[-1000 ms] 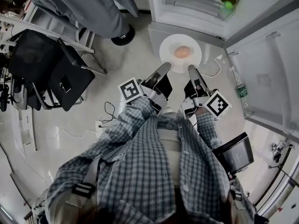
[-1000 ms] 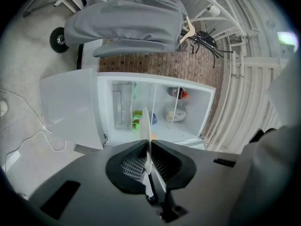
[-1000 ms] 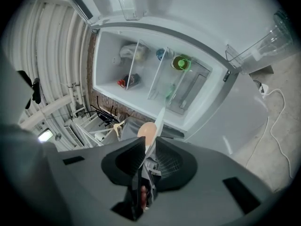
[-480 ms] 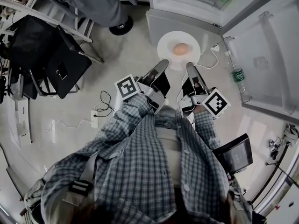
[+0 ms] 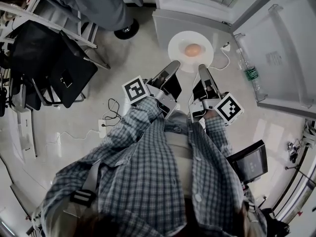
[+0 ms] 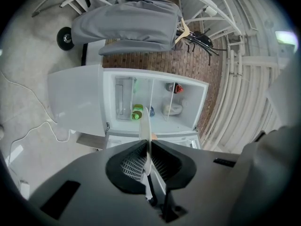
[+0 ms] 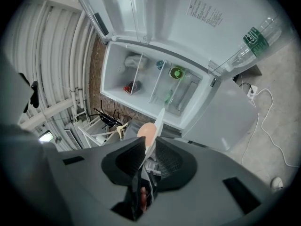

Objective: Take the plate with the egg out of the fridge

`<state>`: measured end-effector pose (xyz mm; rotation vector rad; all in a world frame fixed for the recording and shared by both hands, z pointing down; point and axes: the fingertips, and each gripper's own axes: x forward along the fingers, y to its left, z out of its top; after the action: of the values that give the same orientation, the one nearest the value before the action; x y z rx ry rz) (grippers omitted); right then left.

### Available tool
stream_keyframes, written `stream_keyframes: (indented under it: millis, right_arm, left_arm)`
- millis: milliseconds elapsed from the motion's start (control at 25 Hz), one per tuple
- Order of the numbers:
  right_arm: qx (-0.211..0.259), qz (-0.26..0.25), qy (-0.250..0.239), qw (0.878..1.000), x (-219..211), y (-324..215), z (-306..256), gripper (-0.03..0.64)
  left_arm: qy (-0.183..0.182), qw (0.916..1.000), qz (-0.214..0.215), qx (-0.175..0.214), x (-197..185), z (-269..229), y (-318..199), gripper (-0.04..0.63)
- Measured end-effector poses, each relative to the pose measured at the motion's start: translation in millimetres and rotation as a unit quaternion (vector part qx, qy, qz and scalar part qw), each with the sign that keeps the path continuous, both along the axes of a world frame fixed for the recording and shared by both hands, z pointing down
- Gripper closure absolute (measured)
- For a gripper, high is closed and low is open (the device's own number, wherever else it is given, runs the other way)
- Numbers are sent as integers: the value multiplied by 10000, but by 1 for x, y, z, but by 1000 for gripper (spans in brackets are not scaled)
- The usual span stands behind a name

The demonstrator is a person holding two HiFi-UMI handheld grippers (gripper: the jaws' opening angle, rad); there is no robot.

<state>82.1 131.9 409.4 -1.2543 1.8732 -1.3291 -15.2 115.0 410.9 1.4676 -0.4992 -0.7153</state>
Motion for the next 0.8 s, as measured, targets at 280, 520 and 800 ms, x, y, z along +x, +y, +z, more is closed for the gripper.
stream_keyframes:
  millis: [280, 520, 800]
  right_arm:
    - [125, 4, -34, 9999, -17, -10, -5, 545]
    - [81, 14, -112, 9999, -26, -16, -3, 545]
    - [92, 43, -143, 9998, -30, -22, -3, 545]
  left_arm:
    - [-7, 10000, -36, 75, -17, -6, -9, 560]
    - [-38, 9999, -61, 76, -26, -6, -15, 560]
    - [13, 9999, -19, 160, -30, -8, -22, 560]
